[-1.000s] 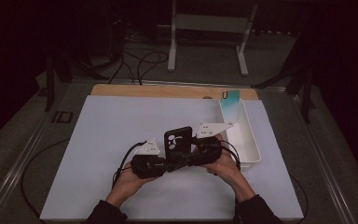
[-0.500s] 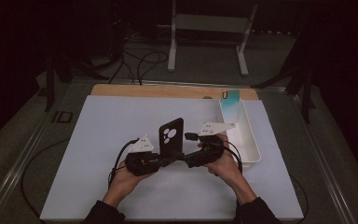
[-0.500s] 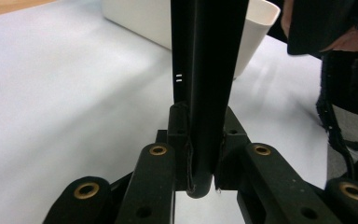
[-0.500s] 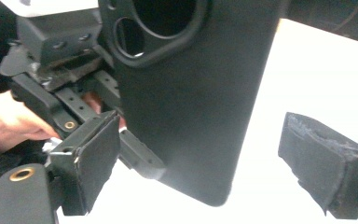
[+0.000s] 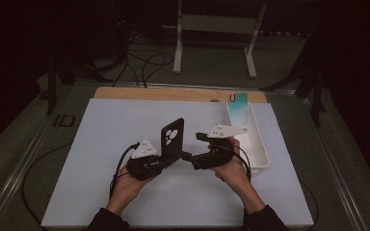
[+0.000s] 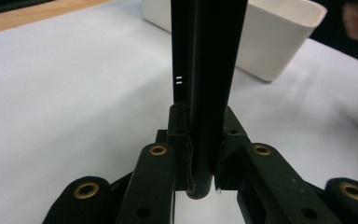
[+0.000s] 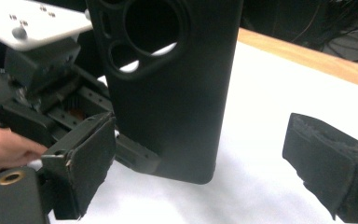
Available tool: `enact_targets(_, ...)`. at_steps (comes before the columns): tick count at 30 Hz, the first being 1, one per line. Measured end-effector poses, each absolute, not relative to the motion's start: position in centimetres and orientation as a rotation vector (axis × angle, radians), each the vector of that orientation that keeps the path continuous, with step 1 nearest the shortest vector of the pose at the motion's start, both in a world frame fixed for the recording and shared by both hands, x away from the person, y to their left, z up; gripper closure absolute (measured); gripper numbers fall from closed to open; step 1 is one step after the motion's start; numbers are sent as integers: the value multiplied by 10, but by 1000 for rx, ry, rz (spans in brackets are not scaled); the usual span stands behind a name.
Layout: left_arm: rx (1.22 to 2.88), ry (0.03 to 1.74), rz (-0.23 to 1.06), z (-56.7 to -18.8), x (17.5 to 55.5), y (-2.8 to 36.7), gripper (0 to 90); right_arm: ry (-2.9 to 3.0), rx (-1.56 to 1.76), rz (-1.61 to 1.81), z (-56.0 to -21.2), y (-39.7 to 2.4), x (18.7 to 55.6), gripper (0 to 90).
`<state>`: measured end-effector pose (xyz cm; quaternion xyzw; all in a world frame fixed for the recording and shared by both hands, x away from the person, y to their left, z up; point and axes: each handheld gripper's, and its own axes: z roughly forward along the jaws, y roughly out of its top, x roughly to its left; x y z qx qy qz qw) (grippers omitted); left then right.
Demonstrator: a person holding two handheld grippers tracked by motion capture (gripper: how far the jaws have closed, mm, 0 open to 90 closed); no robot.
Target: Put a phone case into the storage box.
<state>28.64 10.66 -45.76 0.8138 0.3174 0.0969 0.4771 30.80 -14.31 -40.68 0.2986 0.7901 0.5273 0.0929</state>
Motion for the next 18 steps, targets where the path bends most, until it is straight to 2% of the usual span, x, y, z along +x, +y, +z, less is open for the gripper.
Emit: enact_targets(18,2009,769,266,-464,279,92,803,2237,908,1643,-384,-118,308,101)
